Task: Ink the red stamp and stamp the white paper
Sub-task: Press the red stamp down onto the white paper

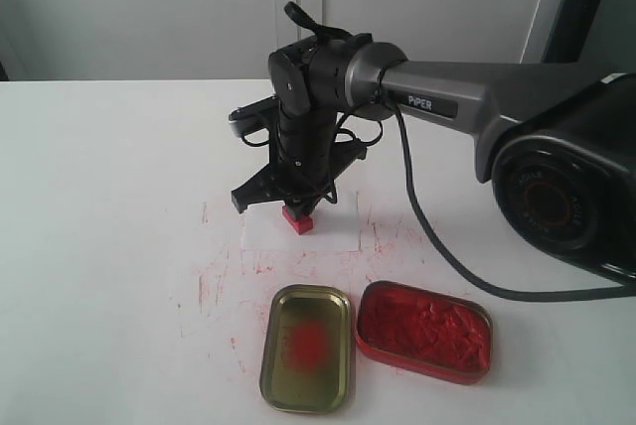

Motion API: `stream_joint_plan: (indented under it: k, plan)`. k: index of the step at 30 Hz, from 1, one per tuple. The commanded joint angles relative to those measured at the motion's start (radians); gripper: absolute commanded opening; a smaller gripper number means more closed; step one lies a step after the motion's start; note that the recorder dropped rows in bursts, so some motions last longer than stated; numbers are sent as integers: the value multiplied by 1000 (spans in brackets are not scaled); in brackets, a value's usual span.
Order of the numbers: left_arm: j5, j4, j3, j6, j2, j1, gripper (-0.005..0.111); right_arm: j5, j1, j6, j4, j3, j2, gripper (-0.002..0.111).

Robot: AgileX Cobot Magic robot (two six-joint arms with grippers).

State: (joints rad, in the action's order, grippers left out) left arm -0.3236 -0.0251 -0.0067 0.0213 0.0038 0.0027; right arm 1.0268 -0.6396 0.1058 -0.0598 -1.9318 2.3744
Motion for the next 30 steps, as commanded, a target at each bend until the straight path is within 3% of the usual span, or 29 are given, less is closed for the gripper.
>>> stream_joint_plan:
  k: [1, 30]
  plan:
    - [-9, 1, 7, 1, -4, -3, 0, 39, 0, 4, -4, 36, 106, 0]
    - [-9, 1, 7, 1, -4, -3, 0, 91, 0, 4, -72, 36, 130, 0]
